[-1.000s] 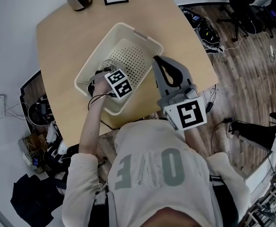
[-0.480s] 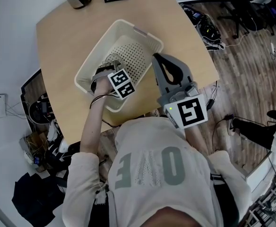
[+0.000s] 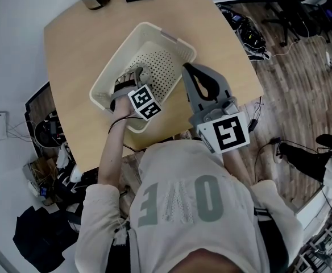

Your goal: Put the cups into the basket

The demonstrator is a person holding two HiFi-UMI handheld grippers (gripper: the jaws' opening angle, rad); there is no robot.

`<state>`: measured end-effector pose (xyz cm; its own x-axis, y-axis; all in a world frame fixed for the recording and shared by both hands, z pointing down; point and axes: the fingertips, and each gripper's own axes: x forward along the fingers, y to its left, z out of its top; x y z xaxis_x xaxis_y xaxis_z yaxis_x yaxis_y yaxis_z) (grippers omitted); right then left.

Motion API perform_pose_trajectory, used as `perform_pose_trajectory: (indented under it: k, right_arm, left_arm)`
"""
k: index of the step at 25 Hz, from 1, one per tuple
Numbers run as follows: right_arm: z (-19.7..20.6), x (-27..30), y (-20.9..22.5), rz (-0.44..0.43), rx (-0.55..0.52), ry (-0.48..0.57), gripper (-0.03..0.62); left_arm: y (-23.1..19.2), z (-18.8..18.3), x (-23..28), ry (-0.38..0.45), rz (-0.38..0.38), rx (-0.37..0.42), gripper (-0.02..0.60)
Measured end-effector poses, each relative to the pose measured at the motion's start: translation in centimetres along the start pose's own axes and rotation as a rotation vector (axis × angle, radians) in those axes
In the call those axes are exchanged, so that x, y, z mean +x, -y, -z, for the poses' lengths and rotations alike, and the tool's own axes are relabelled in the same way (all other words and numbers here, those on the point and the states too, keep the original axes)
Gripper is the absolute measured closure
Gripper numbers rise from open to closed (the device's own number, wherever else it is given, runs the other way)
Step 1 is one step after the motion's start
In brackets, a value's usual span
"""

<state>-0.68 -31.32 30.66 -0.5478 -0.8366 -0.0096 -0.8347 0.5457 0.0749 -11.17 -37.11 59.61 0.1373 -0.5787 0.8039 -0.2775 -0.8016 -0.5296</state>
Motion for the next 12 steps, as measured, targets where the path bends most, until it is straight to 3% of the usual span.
perform_pose_trajectory:
  k: [6, 12]
  right_arm:
    - [-0.1, 0.4, -0.6, -0.024, -0.005, 0.001, 0.596]
    - [-0.1, 0.9, -0.8, -0.043, 0.002, 0.006, 0.595]
  left_arm:
    - [-1.1, -0.8, -1.3, 0.061, -0.069, -0.048, 0.264]
    - [-3.4, -2.0, -4.6, 0.194, -0.035, -0.36, 0.264]
